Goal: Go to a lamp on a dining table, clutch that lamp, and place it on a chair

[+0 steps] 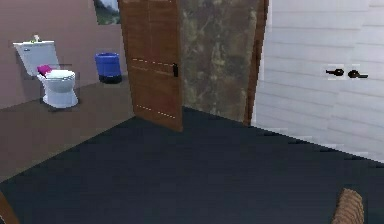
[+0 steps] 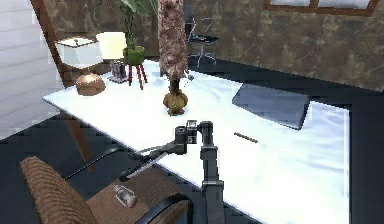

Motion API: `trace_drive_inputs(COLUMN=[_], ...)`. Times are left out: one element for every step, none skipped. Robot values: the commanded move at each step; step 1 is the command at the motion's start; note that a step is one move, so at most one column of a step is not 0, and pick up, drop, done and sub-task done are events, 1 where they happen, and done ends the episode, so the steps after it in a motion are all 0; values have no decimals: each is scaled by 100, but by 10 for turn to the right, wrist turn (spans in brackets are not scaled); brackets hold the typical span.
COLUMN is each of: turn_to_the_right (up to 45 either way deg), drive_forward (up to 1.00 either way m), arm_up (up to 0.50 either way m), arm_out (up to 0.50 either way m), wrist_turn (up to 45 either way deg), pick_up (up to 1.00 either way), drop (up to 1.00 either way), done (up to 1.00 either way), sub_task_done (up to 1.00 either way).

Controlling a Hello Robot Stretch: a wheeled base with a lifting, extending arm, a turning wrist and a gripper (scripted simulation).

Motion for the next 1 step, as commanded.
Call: trace_drive_inputs(turn_to_the_right=[0], drive_forward=[0], arm_up=[0], arm_out=[0], wrist_turn=[0], pick_up=[0], drop=[0], done=[100], sub_task_done=[0])
